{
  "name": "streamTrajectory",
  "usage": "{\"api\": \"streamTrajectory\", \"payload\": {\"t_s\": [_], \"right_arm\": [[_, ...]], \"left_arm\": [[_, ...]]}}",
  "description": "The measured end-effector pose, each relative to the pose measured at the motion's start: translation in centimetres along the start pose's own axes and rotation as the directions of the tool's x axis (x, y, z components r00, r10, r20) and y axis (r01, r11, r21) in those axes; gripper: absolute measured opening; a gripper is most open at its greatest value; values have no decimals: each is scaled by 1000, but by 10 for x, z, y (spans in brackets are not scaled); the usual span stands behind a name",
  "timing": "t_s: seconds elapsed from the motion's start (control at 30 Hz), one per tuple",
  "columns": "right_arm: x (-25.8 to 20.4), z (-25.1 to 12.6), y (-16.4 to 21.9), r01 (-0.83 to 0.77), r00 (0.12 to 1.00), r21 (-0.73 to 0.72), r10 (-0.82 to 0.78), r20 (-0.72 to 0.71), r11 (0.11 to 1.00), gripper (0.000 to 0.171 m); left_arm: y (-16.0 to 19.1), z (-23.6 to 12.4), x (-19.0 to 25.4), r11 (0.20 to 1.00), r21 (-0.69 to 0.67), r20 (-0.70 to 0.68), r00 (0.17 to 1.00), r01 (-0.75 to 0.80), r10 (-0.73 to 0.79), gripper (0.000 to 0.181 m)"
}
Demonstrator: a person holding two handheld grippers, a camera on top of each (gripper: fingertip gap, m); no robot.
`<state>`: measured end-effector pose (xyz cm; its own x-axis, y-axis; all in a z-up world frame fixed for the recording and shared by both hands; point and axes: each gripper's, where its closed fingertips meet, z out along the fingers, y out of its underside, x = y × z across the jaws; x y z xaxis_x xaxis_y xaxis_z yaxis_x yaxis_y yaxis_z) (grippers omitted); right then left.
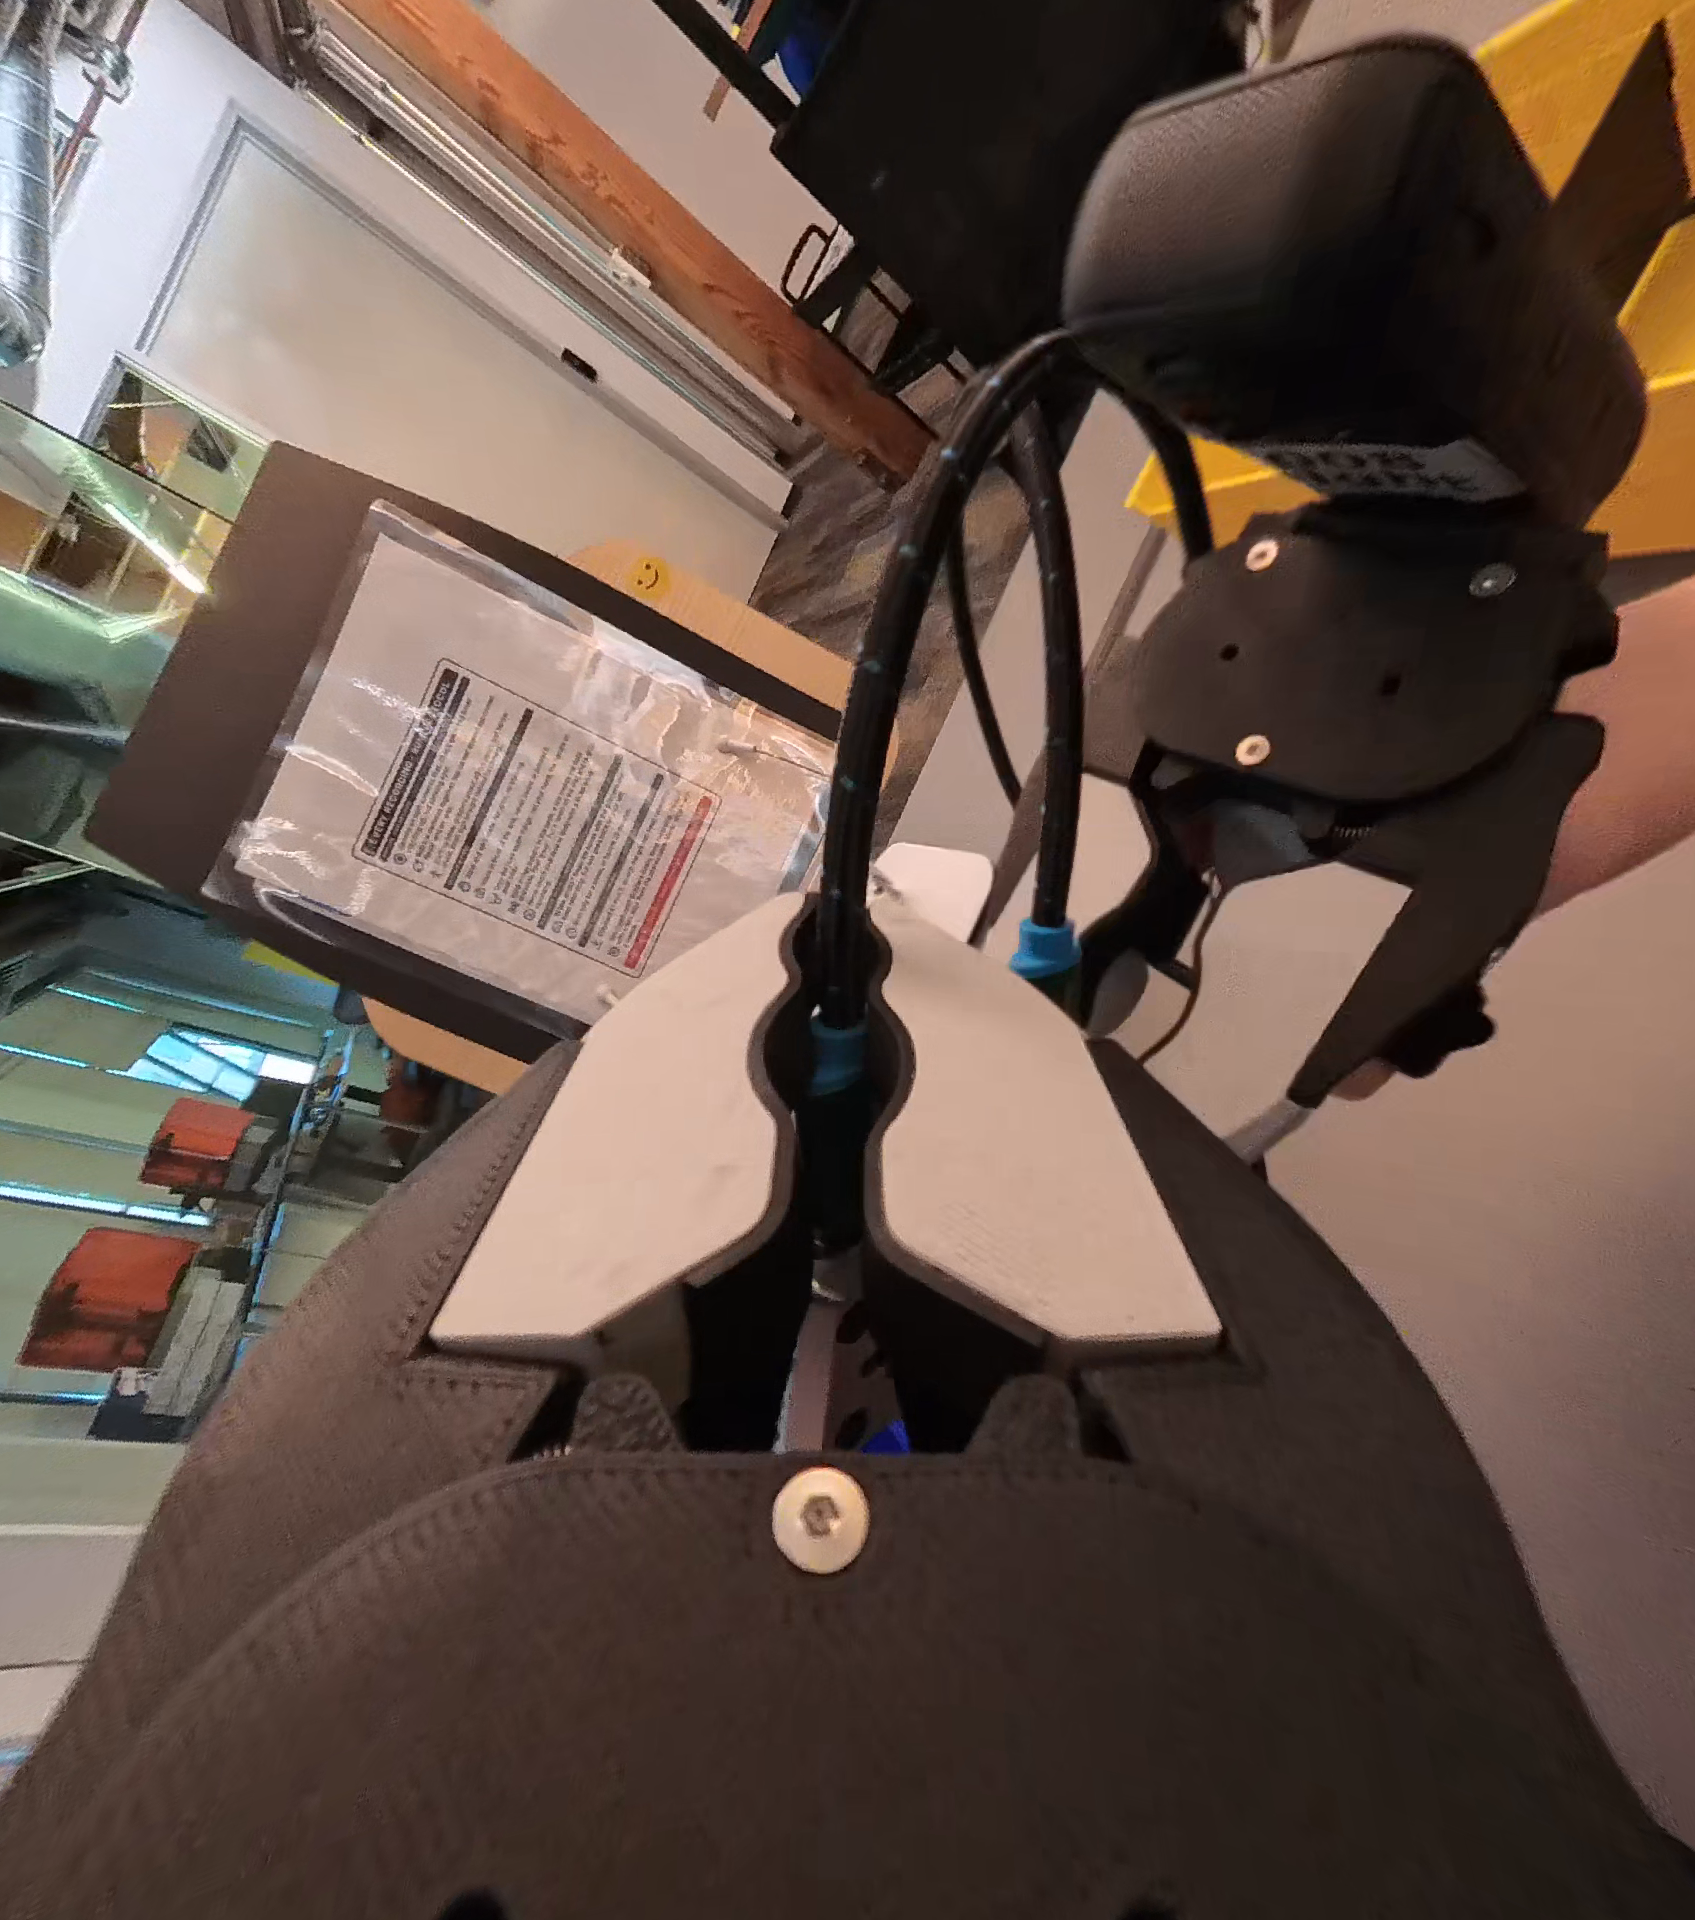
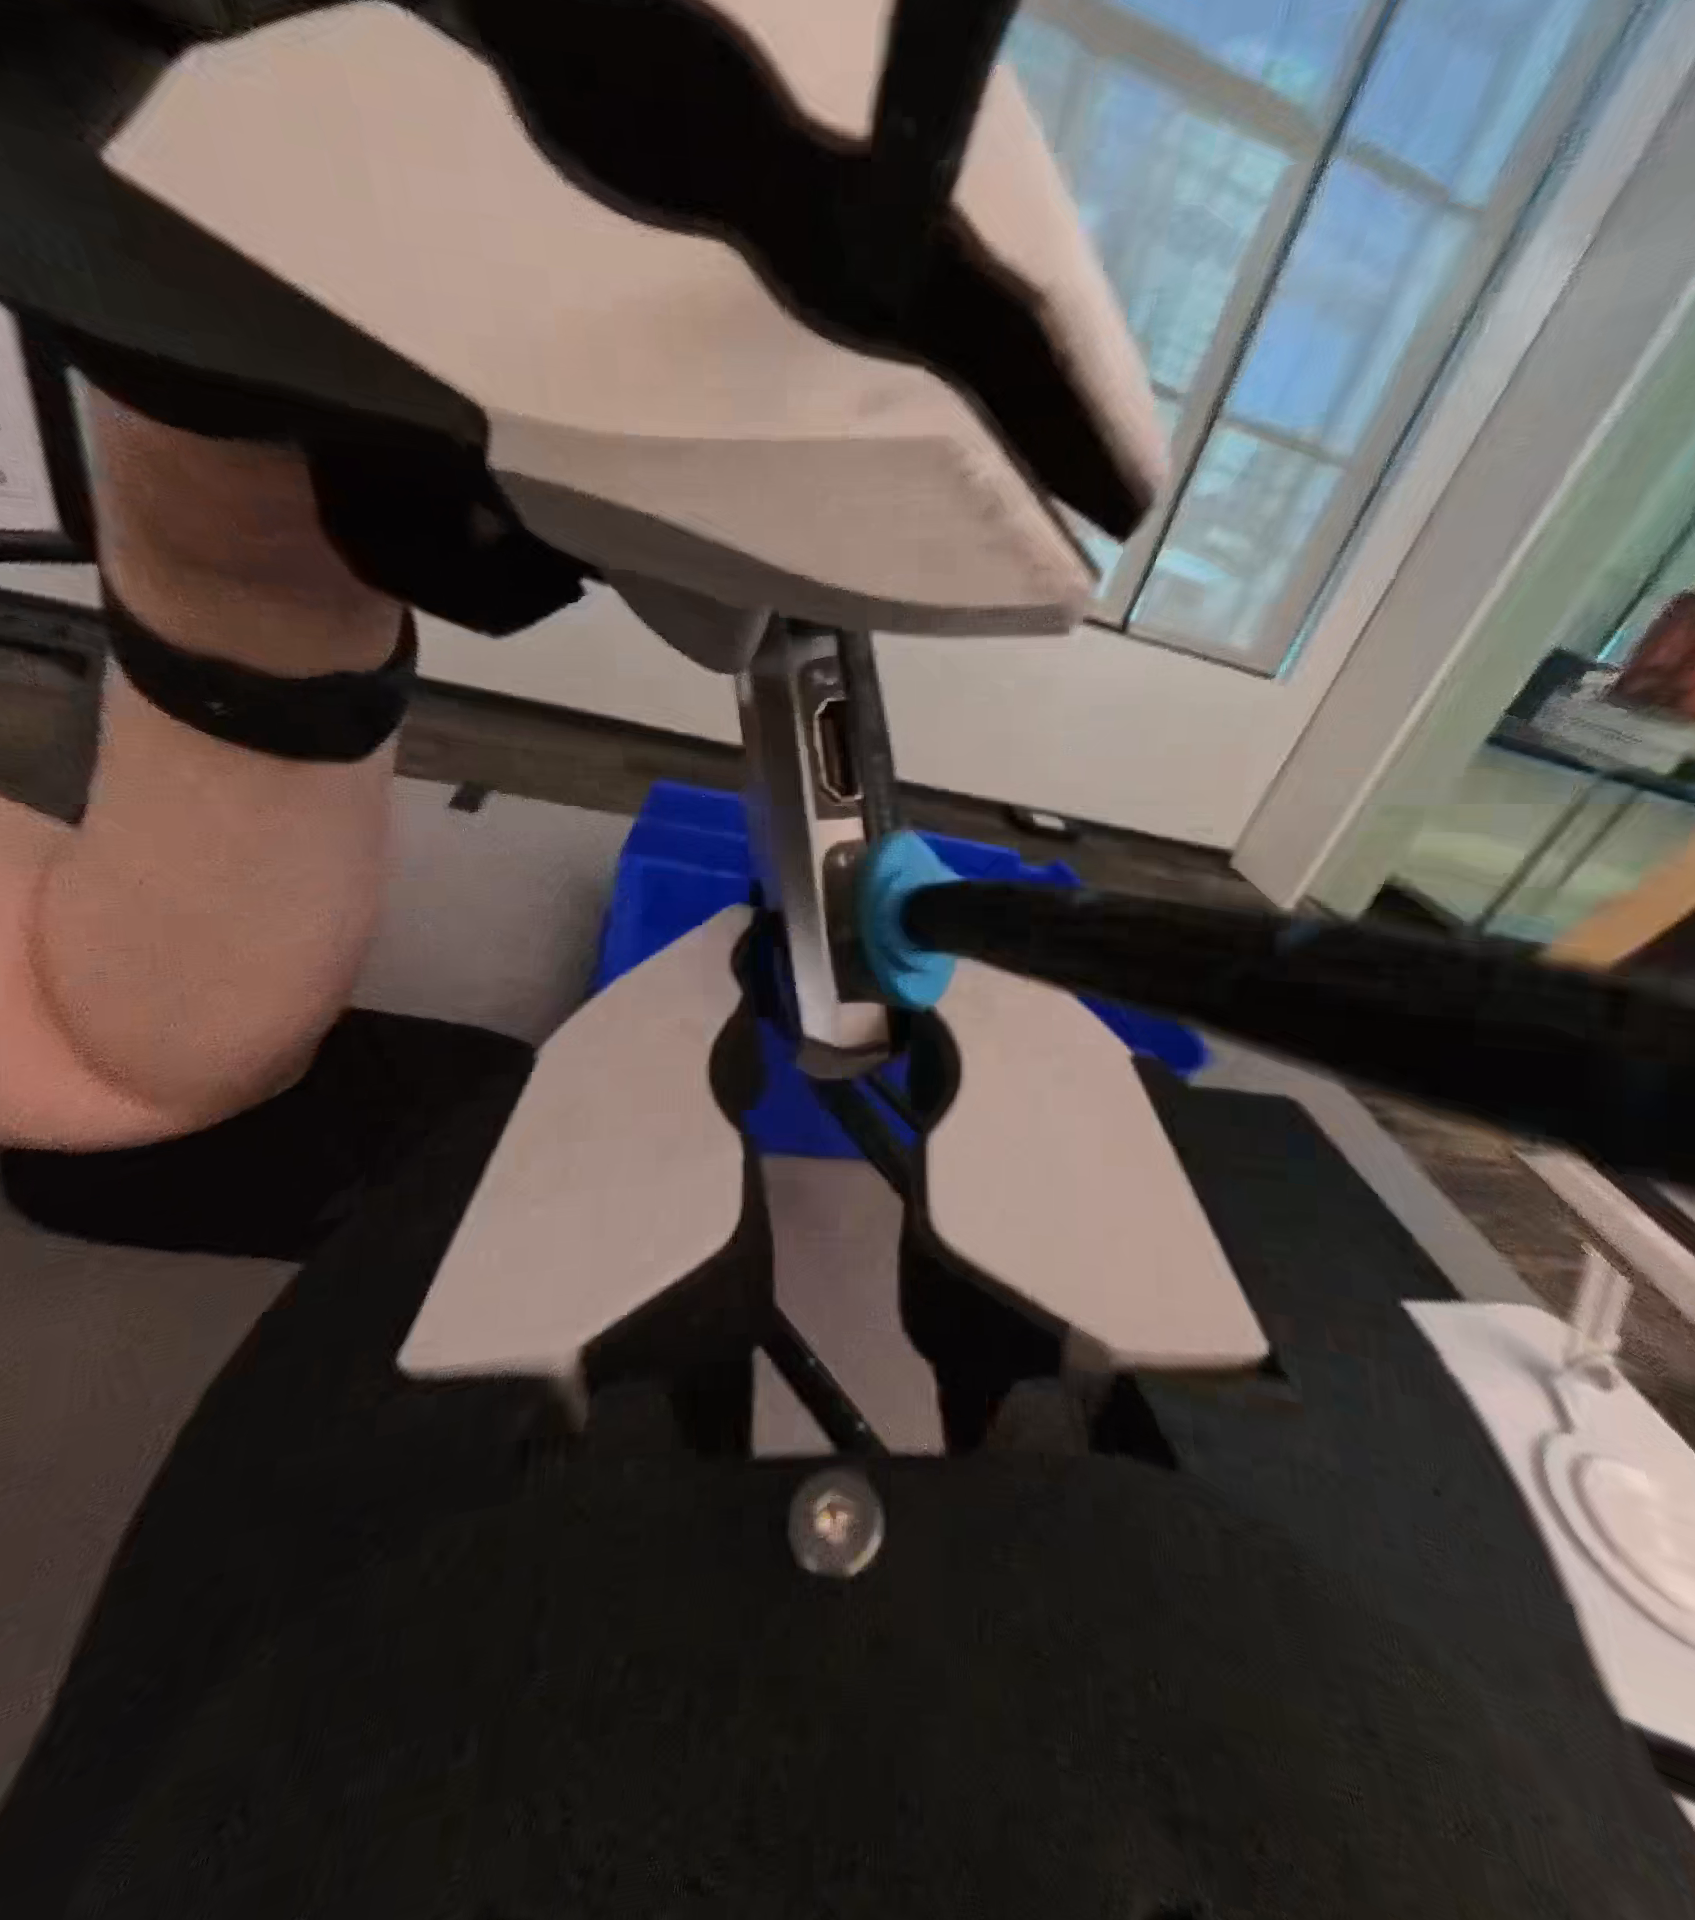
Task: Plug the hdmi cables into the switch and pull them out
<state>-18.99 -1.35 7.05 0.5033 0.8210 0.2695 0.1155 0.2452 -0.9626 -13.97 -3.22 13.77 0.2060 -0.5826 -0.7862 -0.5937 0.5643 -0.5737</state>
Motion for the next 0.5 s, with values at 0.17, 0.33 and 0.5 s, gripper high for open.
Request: {"api": "streamTrajectory", "payload": {"t_s": [0.17,0.33,0.5], "right_arm": [[9,-8,-9,-30,999,30,30,-17,999,21],[32,-26,-24,-91,992,120,100,-74,989,21],[57,-67,-60,-107,982,241,141,-126,965,21]], "left_arm": [[-3,-10,-35,995,85,220,973,50,-67,62],[16,-38,-69,861,209,54,874,464,-484,94],[64,-31,-40,778,12,-307,743,628,-595,97]]}}
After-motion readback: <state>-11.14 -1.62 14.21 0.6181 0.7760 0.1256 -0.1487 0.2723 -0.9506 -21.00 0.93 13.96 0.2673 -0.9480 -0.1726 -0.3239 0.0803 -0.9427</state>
